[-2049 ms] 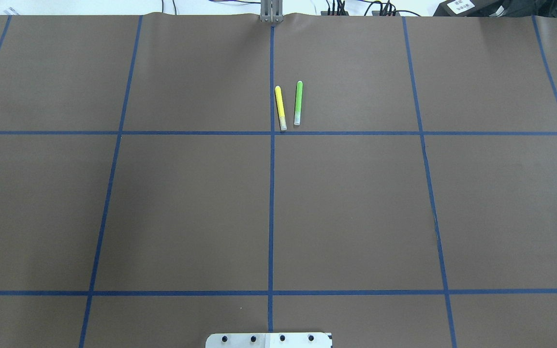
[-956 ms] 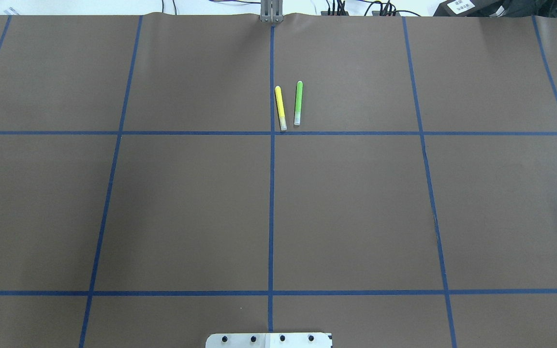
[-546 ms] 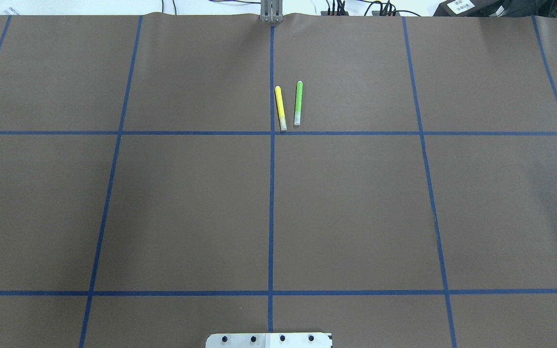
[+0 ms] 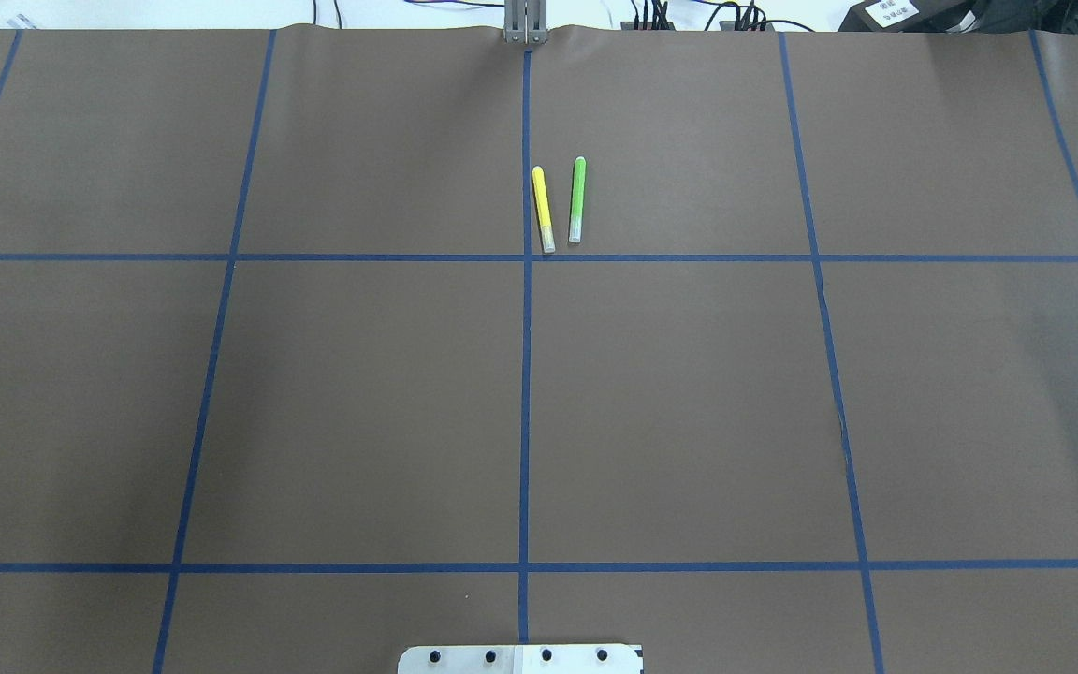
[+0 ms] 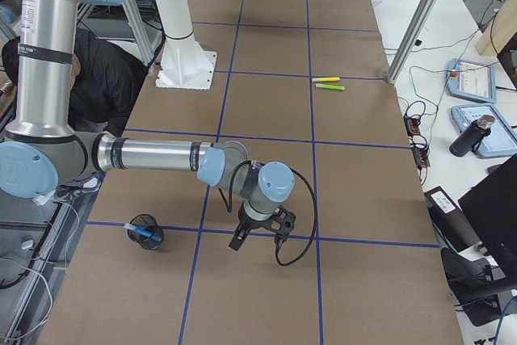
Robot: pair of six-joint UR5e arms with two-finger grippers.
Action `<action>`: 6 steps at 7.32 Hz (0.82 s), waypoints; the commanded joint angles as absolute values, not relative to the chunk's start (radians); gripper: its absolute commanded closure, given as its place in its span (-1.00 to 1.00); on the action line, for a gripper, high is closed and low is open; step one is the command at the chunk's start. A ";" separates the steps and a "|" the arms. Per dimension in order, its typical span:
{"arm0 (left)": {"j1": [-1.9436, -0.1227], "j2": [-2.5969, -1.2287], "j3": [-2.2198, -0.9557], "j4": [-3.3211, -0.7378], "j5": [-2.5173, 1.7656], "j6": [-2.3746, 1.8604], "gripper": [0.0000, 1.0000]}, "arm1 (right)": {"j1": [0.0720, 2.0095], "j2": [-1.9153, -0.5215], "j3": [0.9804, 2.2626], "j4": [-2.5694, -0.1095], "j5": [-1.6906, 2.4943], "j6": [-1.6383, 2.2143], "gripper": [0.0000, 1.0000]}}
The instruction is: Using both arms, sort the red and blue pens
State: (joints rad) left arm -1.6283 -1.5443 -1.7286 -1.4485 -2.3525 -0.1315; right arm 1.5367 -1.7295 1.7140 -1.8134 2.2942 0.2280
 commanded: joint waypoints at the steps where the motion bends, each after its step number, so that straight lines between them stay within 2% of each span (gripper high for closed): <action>1: -1.617 -1.537 -1.683 -1.545 -2.336 -0.133 -1.00 | 1.537 -1.691 1.689 -1.622 2.313 0.293 -1.00; 4: -1.617 -1.529 -1.692 -1.581 -2.344 -0.137 -1.00 | 1.537 -1.608 1.723 -1.614 2.339 0.290 -1.00; 6: -1.617 -1.529 -1.692 -1.633 -2.339 -0.127 -1.00 | 1.537 -1.612 1.741 -1.614 2.335 0.287 -1.00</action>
